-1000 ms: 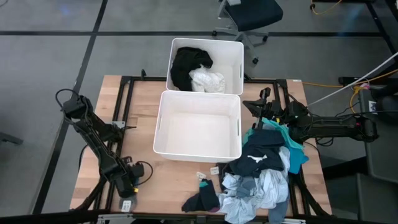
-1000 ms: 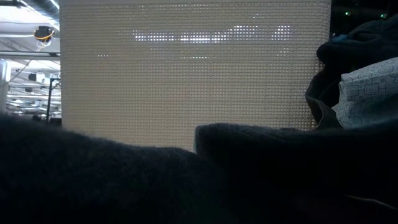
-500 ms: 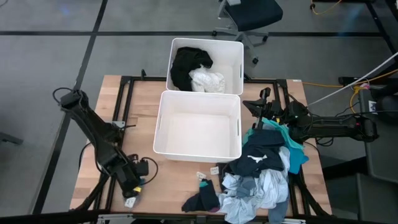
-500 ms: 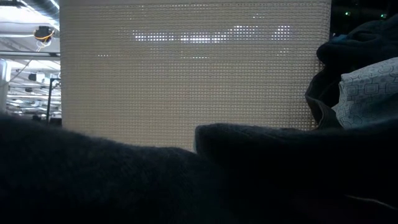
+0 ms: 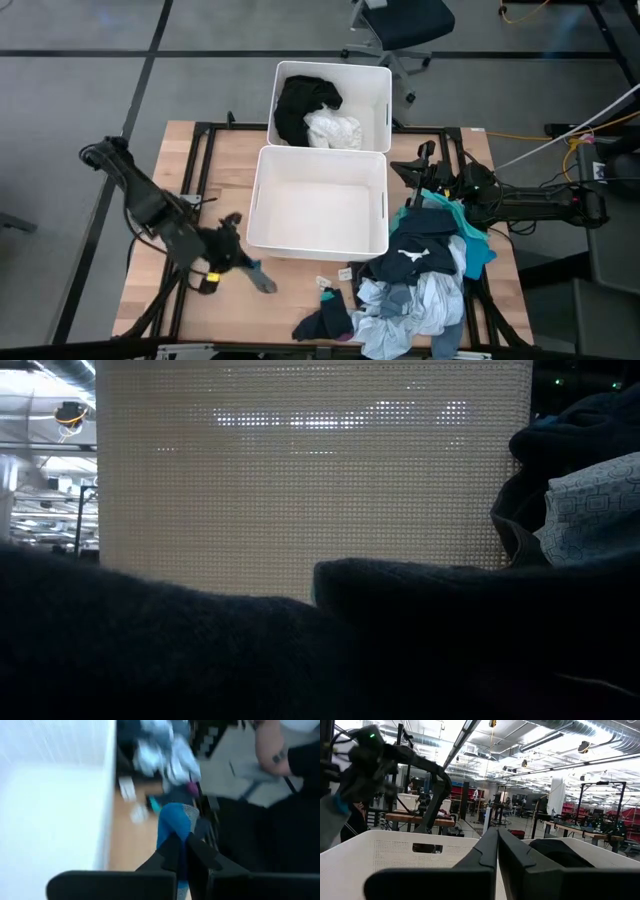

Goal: Sort clothes
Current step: Put the gray sock into the bottom white bin

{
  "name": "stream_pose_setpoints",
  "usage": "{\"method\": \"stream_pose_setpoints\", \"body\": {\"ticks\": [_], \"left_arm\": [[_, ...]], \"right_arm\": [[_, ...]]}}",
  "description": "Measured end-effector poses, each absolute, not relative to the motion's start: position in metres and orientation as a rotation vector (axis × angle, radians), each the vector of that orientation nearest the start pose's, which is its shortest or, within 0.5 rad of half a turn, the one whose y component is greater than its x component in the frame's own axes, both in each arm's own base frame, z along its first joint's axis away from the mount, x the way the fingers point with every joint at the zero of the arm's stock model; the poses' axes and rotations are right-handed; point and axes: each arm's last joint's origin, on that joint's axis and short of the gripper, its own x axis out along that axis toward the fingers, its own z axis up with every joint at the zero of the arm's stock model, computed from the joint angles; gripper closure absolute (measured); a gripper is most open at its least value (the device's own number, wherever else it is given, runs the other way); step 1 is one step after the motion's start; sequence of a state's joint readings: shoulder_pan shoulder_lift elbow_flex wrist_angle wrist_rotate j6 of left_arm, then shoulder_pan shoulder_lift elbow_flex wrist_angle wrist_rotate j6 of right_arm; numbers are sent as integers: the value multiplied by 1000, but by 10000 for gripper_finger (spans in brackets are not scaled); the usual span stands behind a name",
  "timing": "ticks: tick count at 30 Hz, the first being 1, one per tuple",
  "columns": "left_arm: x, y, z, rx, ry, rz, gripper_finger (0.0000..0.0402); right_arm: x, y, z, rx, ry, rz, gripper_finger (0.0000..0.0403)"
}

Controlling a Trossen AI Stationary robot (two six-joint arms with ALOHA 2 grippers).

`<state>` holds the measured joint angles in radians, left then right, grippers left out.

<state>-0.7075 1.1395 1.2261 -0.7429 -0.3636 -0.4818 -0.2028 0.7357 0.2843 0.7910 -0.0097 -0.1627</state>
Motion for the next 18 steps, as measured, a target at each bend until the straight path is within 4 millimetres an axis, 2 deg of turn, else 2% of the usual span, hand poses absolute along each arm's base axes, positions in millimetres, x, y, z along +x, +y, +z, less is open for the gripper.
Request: {"method": "stream_pose_setpoints", "body": {"ticks": [7, 13, 18], "left_arm": [[174, -104, 399, 127, 392, -183, 390], [185, -68, 410, 259, 311, 83, 389], [198, -38, 410, 260, 291, 249, 389]], "right_arm": [[159, -32, 260, -197, -322, -219, 386], [159, -33, 260, -190, -316, -254, 386], [159, -34, 259, -188, -312, -262, 386]]}}
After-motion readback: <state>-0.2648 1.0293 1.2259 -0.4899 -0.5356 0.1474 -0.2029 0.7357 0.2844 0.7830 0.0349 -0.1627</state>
